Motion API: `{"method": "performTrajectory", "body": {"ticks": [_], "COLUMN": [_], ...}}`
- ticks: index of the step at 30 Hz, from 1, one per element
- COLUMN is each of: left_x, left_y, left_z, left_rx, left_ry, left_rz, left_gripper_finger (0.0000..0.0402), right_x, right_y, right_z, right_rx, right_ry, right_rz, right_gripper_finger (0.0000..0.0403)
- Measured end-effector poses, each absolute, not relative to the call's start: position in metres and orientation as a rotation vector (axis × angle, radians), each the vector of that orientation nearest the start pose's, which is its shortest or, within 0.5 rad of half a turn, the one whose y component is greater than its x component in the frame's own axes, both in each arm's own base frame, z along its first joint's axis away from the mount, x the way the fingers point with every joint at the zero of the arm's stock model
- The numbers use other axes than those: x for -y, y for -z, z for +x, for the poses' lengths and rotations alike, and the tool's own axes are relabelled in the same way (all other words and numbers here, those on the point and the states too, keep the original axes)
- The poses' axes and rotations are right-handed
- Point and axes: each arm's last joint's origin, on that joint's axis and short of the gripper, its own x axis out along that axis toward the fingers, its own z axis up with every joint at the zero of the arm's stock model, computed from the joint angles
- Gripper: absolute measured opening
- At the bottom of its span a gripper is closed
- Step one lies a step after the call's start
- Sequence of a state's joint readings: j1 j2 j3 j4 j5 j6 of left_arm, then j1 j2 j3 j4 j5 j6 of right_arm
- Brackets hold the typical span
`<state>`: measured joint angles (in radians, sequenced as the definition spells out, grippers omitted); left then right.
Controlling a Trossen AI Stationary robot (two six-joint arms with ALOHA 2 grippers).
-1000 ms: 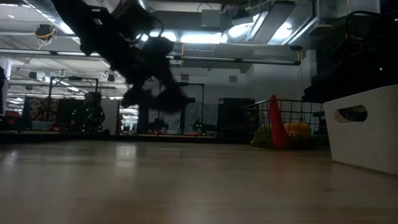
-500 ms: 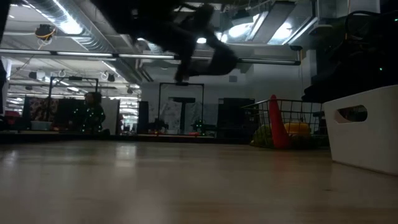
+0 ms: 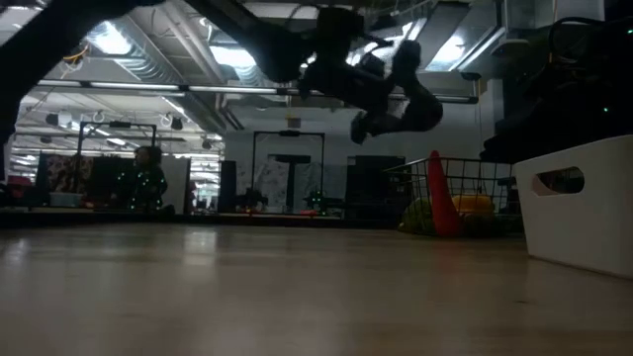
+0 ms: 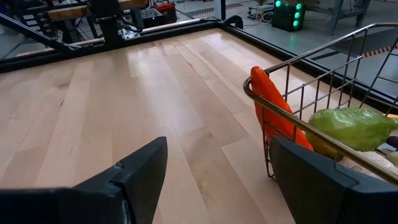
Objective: Sort produce into baskets
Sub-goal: Put the violet onion into the black wire basket
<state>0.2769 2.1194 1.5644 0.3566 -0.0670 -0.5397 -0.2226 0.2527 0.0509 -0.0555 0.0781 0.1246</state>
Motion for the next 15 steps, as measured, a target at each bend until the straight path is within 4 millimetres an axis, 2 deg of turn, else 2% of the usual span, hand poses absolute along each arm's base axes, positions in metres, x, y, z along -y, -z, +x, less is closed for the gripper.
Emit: {"method": "performTrajectory", "body": {"ticks": [5, 11, 15], "left_x": [-0.150, -0.158, -0.159], "left_y": [-0.219, -0.203, -0.201], "left_z": [0.488, 0.490, 0.490], "left_rx": [-0.100, -0.132, -0.145], "left_ry": [-0.403, -0.422, -0.423], "left_rz": [-0.544, -0.513, -0.485], "left_gripper_finger": [0.0279, 0.0279, 0.0279], "right_x": [0.026, 0.026, 0.026], "right_y": [-0.155, -0.155, -0.155], "right_z": [0.107, 0.107, 0.107], "right_rx": [-0.239, -0.239, -0.238], "right_ry": [0.315, 0.315, 0.315], "right_rz": [0.142, 0.142, 0.142], "right_gripper_finger": [0.0280, 0.0280, 0.0280]}}
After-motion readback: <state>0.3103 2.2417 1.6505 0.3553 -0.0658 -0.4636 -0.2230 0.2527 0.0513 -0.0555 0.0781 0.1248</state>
